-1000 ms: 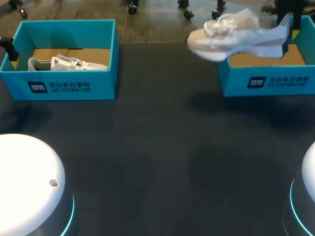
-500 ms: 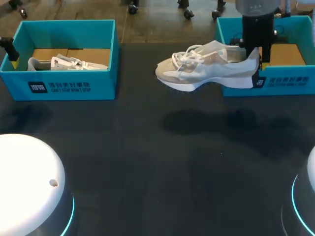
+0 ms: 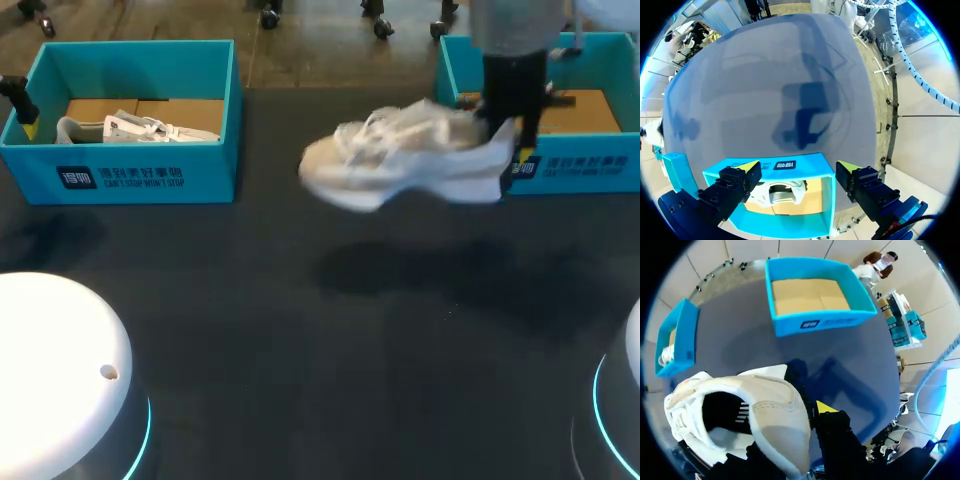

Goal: Take the shoe out of the shoebox, open the shoe tongue, remove and reinsert the insole, then place the shoe into the shoebox

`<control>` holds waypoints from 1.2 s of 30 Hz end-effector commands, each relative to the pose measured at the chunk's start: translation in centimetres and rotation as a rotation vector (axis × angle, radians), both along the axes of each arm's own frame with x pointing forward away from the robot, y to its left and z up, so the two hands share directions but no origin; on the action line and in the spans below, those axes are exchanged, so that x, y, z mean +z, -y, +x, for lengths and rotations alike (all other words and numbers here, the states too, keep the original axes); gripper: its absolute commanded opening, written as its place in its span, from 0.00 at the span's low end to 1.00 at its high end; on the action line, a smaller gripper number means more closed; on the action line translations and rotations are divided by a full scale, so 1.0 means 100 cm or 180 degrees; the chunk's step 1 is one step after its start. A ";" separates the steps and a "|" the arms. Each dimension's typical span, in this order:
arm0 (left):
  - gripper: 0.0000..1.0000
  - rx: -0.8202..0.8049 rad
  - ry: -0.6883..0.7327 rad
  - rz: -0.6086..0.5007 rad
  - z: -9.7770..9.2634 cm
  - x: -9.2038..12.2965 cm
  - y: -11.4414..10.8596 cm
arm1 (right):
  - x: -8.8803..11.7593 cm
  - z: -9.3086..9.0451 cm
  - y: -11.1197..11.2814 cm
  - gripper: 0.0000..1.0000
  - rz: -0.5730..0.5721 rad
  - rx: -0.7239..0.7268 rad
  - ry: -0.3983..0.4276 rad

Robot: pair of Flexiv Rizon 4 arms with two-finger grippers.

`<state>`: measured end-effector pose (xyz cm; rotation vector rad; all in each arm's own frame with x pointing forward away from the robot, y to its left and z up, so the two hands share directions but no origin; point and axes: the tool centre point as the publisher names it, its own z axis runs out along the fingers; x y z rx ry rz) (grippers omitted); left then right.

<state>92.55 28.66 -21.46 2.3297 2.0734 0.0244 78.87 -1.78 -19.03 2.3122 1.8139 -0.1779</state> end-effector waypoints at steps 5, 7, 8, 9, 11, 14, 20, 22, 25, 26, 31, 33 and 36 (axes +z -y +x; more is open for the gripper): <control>1.00 -0.0001 0.0006 0.0004 -0.001 0.000 0.000 | -0.038 -0.071 -0.080 0.00 -0.0046 0.0064 0.0138; 1.00 -0.0001 0.0006 0.0004 -0.001 0.000 0.000 | -0.045 -0.081 -0.093 0.00 -0.0020 0.0085 0.0134; 1.00 -0.0001 0.0006 0.0004 -0.001 0.000 0.000 | -0.048 -0.086 -0.100 0.00 -0.0001 0.0072 0.0129; 1.00 -0.0001 0.0006 0.0004 -0.001 0.000 0.000 | -0.050 -0.090 -0.106 0.00 0.0038 0.0090 0.0146; 1.00 -0.0001 0.0006 0.0004 -0.001 0.000 0.000 | -0.058 -0.099 -0.119 0.00 0.0074 0.0121 0.0115; 1.00 -0.0001 0.0006 0.0004 -0.001 0.000 0.000 | -0.067 -0.108 -0.130 0.00 0.0429 0.0172 0.0192; 1.00 -0.0001 0.0006 0.0004 -0.001 0.000 0.000 | -0.067 -0.108 -0.130 0.00 0.0429 0.0172 0.0192; 1.00 -0.0001 0.0006 0.0004 -0.001 0.000 0.000 | -0.067 -0.108 -0.130 0.00 0.0429 0.0172 0.0192; 1.00 -0.0001 0.0006 0.0004 -0.001 0.000 0.000 | -0.067 -0.108 -0.130 0.00 0.0429 0.0172 0.0192; 1.00 -0.0001 0.0006 0.0004 -0.001 0.000 0.000 | -0.067 -0.108 -0.130 0.00 0.0429 0.0172 0.0192; 1.00 -0.0001 0.0006 0.0004 -0.001 0.000 0.000 | -0.082 -0.118 -0.155 0.00 0.0316 0.0413 0.0177; 1.00 -0.0001 0.0006 0.0004 -0.001 0.000 0.000 | -0.093 -0.124 -0.166 0.00 0.0323 0.0505 0.0160; 1.00 -0.0001 0.0006 0.0004 -0.001 0.000 0.000 | -0.112 -0.132 -0.181 0.00 0.0353 0.0564 0.0069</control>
